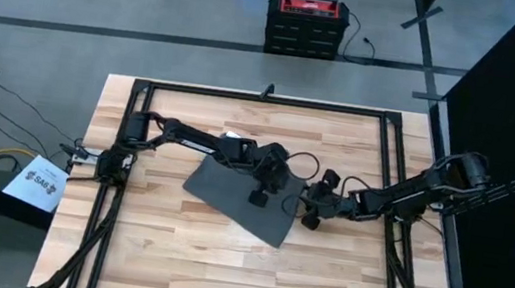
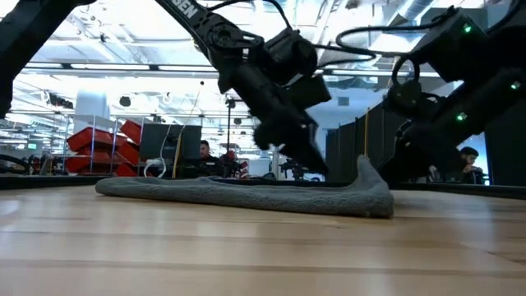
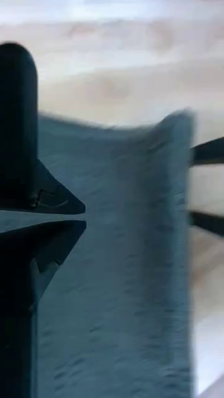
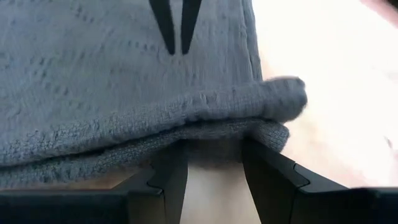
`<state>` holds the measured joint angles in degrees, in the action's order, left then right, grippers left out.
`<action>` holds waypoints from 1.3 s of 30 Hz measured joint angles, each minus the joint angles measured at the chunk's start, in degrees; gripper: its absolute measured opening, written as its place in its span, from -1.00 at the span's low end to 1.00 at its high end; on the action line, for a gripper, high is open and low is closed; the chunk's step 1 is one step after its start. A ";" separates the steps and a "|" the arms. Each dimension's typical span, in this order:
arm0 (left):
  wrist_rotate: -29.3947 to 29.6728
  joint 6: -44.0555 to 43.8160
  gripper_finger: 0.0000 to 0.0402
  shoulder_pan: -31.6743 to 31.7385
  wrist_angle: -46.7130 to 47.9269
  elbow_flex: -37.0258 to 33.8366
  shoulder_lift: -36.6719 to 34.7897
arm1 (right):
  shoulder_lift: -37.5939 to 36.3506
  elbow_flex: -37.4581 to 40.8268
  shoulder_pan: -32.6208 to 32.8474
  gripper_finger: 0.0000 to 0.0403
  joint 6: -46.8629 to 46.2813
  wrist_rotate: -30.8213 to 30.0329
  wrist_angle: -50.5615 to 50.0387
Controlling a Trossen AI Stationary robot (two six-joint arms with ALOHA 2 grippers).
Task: Roll towel
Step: Roll the gray towel
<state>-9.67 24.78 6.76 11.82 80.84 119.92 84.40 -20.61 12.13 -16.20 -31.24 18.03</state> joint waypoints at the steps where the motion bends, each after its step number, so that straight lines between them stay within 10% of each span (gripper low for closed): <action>1: 0.06 -0.67 -0.92 0.00 1.86 0.02 0.00 | 0.00 -0.12 -0.27 -0.30 0.96 0.01 0.31; 23: 7.98 -5.84 -0.92 -3.39 1.68 -5.05 -0.71 | 0.40 -1.57 -11.34 -0.30 17.28 12.02 8.51; 39: 8.22 -6.50 -0.93 -3.34 4.02 -5.16 -2.28 | 14.35 -10.55 -14.32 -0.30 27.30 15.32 15.30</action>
<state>-1.45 18.28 3.42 15.83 75.68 117.64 98.75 -31.17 -2.18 11.09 -15.92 33.32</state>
